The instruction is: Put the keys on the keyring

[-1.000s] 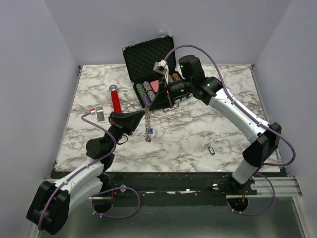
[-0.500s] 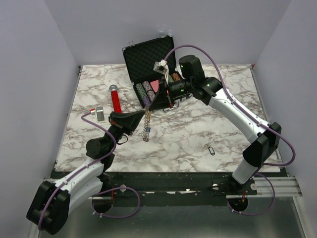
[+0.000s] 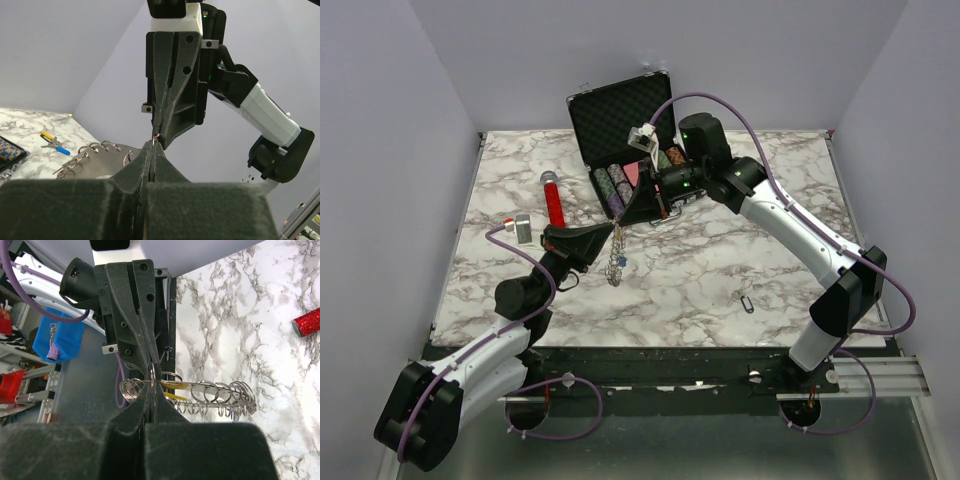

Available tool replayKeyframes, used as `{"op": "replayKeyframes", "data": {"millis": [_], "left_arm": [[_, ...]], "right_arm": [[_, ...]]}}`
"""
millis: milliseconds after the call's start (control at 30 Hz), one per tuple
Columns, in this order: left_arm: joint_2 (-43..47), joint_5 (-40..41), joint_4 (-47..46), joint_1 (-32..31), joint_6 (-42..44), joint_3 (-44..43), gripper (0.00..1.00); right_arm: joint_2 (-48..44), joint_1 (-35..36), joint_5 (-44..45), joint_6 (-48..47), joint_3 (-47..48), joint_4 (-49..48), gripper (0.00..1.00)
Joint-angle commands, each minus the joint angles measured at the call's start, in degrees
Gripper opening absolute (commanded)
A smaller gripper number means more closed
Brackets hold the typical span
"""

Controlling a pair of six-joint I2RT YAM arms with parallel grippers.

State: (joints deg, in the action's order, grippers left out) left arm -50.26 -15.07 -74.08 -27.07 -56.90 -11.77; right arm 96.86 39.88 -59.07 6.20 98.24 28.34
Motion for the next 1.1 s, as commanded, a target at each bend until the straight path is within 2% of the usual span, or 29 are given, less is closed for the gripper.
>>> {"op": "replayKeyframes", "data": {"millis": [0,300,433,600,700,833,1067], "left_arm": [[0.0,-0.5,-17.0,-0.1,-0.4,-1.7,0.0],[0.7,-1.5,-17.1,0.0,1.0,-0.1,0.0],[1.3,-6.1,-17.0,0.8,4.2,1.0,0.0],[3.3,-18.6,-17.1,2.4,13.9,1.4,0.0],[4.6,-22.7,-17.1,2.8,17.5,0.9,0.0],[3.5,-25.6,-17.1,2.9,18.2,-0.9,0.0],[2.8,-25.7,-17.1,2.9,18.7,-1.2,0.0]], "right_arm": [[0.3,0.8,-1.9,0.5,-0.3,-0.8,0.01],[-0.3,-0.2,-2.5,-2.1,1.7,0.9,0.0],[-0.7,-1.6,-5.9,-5.6,2.7,3.9,0.0],[-2.0,-1.5,-7.3,-24.8,3.7,16.2,0.0],[-2.7,-1.5,-5.6,-35.4,3.6,23.1,0.01],[-2.9,-1.4,-5.4,-46.7,4.2,30.1,0.0],[-2.1,0.4,-3.8,-54.8,7.2,35.2,0.01]]}}
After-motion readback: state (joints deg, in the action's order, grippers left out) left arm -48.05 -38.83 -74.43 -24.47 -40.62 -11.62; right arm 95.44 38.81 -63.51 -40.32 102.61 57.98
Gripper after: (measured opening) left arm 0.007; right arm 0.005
